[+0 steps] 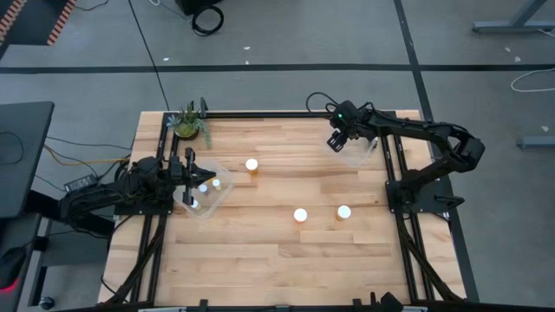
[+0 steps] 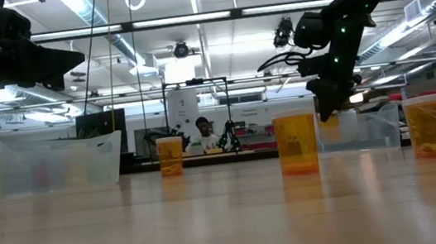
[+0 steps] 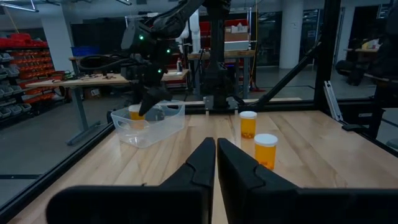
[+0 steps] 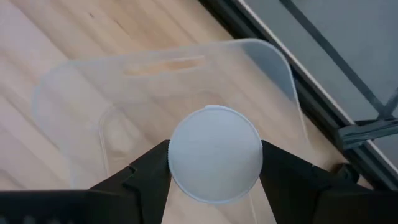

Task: Pick and place medicine bottles into bin by pill shape (circle, oval)
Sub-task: Put the large orange pill bottle into the right transparent bin

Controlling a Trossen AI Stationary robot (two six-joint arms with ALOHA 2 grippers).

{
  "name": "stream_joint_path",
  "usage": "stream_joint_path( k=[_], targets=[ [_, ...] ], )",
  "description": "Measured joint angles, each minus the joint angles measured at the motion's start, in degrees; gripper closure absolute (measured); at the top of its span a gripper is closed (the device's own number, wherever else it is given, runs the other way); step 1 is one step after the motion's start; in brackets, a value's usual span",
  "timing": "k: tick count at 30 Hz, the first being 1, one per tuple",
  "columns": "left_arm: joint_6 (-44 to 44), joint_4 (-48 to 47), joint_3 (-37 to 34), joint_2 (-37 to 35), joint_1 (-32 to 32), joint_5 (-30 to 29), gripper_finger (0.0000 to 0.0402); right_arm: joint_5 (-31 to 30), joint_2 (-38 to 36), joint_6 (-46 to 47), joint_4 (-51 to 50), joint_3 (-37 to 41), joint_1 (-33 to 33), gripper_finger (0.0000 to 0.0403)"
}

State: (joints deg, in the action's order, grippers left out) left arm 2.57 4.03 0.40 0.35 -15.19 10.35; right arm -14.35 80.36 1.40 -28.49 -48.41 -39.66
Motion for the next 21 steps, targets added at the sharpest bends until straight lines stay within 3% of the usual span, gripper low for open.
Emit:
stream_joint_path(
  k=[14, 21],
  targets=[
    [0.0, 0.0, 0.0, 0.0, 0.0, 0.0, 0.0374, 2.5, 0.0, -2.2, 3.0, 2.8, 0.1, 0.0173],
    [0.0, 0.0, 0.0, 0.0, 0.0, 0.0, 0.0375, 2.5, 0.0, -2.7, 3.6, 2.8, 0.1, 0.0144]
  ],
)
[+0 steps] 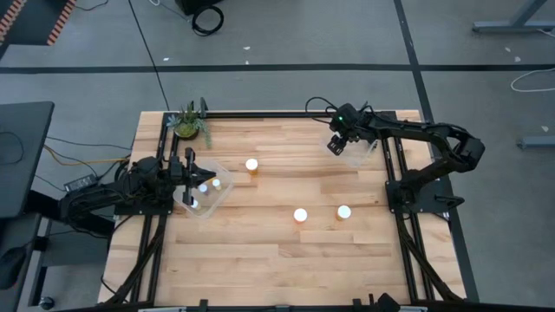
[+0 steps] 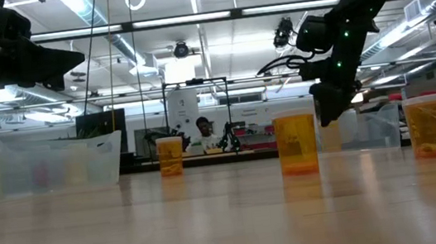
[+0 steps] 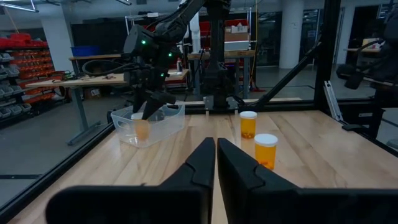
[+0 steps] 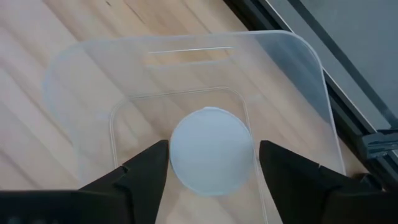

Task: Pick and place medicine bottles into bin by pill shape (circle, oval)
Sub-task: Put the large orange pill bottle into the right transparent bin

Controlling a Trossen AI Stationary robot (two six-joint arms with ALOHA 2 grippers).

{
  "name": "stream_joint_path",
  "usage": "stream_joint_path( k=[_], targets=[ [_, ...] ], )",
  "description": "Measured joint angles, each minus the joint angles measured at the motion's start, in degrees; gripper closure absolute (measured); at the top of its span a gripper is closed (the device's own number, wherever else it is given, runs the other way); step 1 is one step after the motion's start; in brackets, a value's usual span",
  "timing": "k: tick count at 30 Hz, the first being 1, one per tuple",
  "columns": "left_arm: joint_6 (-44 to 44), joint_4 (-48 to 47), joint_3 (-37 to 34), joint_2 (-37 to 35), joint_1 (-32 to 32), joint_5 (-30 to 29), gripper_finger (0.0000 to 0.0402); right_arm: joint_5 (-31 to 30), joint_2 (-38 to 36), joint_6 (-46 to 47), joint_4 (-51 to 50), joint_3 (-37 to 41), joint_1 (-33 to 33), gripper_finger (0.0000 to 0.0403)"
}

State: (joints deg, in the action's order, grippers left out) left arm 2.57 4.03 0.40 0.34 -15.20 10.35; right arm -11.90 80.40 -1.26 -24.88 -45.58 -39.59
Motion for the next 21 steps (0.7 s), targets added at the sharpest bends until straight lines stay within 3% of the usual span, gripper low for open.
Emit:
stream_joint_path(
  k=[21],
  targets=[
    [0.0, 0.0, 0.0, 0.0, 0.0, 0.0, 0.0375, -1.3, 0.0, 0.0, -2.2, -6.2, 0.6, 0.0128]
  ],
)
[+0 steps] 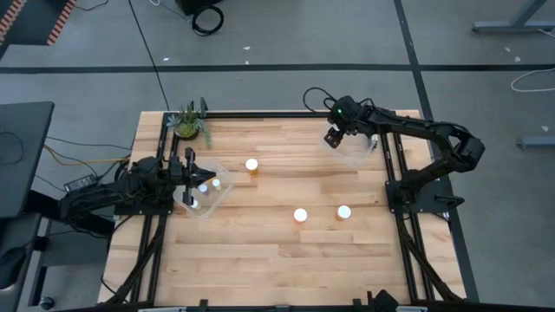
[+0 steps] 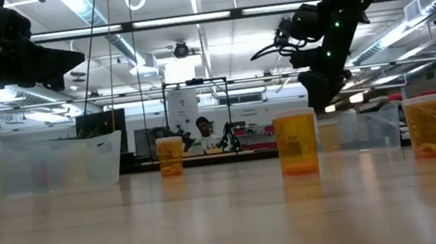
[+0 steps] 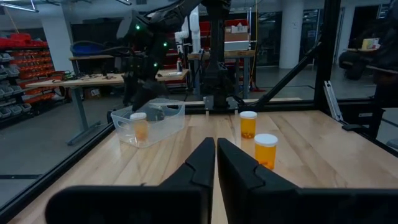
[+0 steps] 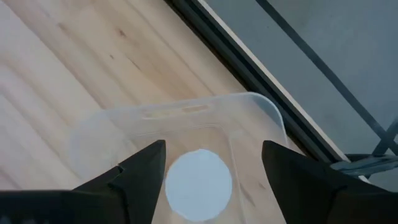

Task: Pick and place medicine bottles into bin by pill shape (circle, oval)
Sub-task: Put the large orange pill bottle into the right transparent bin

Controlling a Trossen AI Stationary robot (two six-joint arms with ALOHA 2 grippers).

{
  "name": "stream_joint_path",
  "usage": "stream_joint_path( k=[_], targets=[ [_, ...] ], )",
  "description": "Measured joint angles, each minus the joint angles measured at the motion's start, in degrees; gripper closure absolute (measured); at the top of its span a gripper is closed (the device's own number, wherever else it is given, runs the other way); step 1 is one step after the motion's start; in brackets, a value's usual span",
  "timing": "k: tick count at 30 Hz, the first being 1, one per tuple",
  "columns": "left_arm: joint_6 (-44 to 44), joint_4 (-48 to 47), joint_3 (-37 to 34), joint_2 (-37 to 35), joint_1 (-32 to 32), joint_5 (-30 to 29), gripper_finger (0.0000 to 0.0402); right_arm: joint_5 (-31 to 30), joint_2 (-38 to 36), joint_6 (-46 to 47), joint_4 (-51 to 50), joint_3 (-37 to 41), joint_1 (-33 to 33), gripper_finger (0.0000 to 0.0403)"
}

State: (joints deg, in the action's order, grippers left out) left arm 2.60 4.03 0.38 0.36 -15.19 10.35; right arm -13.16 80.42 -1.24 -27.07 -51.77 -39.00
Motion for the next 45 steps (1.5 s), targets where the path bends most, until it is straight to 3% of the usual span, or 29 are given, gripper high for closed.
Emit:
stream_joint_path(
  k=[16, 33, 45],
  targets=[
    [0.0, 0.0, 0.0, 0.0, 0.0, 0.0, 0.0378, 0.2, 1.5, -2.3, 5.8, -2.9, 15.8, 0.0143],
    [0.0, 0.0, 0.0, 0.0, 0.0, 0.0, 0.0373, 9.4, 23.9, -9.2, 5.7, -25.9, 24.7, 0.0147],
    [0.0, 0.0, 0.0, 0.0, 0.0, 0.0, 0.0369, 14.7, 32.3, -12.6, 6.4, -36.3, 26.8, 0.0147]
  ],
)
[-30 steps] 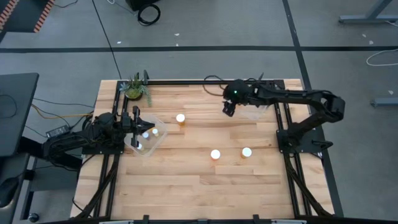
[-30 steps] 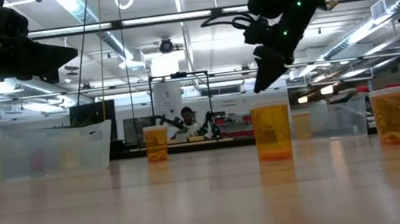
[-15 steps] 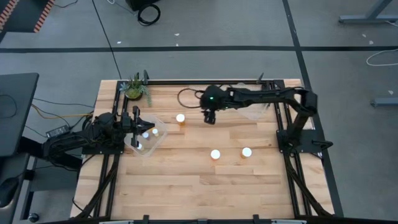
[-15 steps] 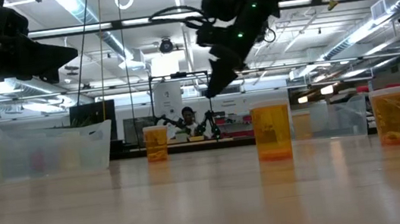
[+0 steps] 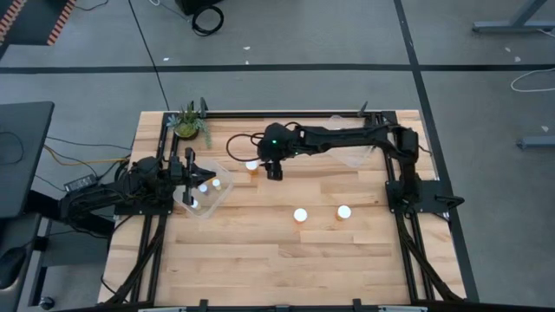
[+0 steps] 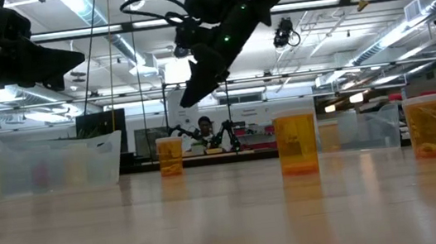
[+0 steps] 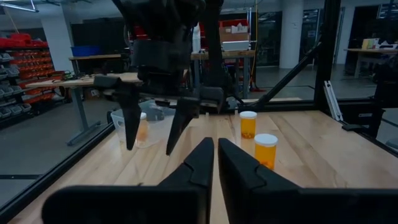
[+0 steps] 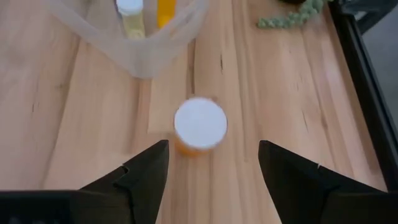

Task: Pick and place medicine bottles into bin by pill shape (circle, oval)
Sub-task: Put the large orange pill bottle into the right transparent bin

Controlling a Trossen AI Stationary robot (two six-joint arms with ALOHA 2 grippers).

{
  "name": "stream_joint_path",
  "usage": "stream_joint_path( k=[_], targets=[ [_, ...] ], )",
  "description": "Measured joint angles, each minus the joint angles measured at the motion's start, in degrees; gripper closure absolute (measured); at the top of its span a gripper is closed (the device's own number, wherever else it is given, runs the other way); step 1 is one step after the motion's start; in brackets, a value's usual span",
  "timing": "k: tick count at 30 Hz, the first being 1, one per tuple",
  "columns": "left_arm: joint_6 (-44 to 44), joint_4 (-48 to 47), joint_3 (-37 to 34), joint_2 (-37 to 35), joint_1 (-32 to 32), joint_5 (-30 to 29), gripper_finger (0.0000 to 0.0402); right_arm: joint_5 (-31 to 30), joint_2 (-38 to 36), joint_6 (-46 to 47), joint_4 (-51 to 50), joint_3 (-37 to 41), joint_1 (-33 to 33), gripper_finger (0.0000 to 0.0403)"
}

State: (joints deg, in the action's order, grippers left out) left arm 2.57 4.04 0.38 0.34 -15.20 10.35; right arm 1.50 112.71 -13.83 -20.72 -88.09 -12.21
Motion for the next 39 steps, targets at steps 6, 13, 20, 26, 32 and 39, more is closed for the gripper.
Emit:
stream_joint_path(
  k=[6, 13, 20, 26, 32, 39],
  targets=[
    [0.0, 0.0, 0.0, 0.0, 0.0, 0.0, 0.0368, 1.0, 4.1, -0.2, 0.3, -3.8, 0.3, 0.0147],
    [0.0, 0.0, 0.0, 0.0, 0.0, 0.0, 0.0378, 1.8, 9.1, -2.7, 0.1, -9.8, 1.5, 0.0147],
    [0.0, 0.0, 0.0, 0.0, 0.0, 0.0, 0.037, 1.9, 12.8, -3.7, -0.4, -14.4, 2.3, 0.0147],
    [0.0, 0.0, 0.0, 0.0, 0.0, 0.0, 0.0366, 1.9, 13.4, -5.6, -0.1, -14.5, 1.8, 0.0147],
    [0.0, 0.0, 0.0, 0.0, 0.0, 0.0, 0.0375, 1.9, 13.7, -5.8, -0.1, -14.4, 0.9, 0.0121],
    [0.0, 0.0, 0.0, 0.0, 0.0, 0.0, 0.0374, 1.8, 15.3, -4.5, -0.4, -14.3, 0.3, 0.0062]
  ],
)
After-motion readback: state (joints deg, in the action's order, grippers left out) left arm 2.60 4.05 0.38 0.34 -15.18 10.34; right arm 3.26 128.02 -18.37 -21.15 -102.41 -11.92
